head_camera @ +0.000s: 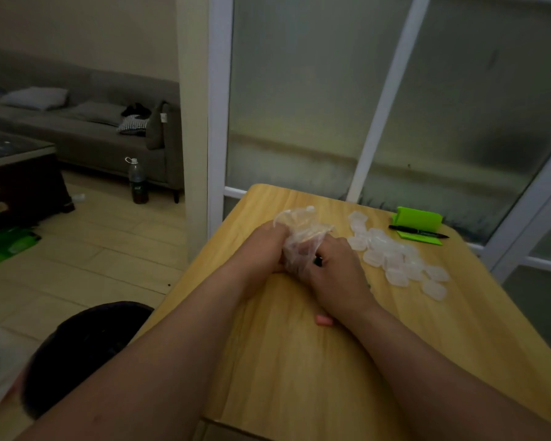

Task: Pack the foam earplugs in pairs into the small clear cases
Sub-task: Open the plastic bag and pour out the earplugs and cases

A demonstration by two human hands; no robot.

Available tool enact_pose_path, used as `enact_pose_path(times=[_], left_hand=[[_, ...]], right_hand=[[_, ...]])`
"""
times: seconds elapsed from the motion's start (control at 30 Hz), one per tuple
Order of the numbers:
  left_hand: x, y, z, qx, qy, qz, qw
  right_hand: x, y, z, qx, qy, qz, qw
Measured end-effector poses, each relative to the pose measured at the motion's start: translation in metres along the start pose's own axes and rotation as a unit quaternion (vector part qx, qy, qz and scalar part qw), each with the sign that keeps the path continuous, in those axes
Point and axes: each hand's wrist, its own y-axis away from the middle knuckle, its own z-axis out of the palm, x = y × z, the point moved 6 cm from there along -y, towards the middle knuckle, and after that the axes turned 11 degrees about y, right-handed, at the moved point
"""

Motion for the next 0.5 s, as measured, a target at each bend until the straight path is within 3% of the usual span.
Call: enact_pose_path(times=[0.17,0.5], left_hand=[[0.002,0.000,-0.022,0.020,-0.120,0.068,0.990],[-0.002,0.000,-0.035,0.112,-0.149,0.117,0.976]], right_hand=[[0.004,0.004,0.002,-0.001,0.012,0.014,1.000],[-0.008,0.001,0.009,-0.029,-0.028,-0.042,0.998]])
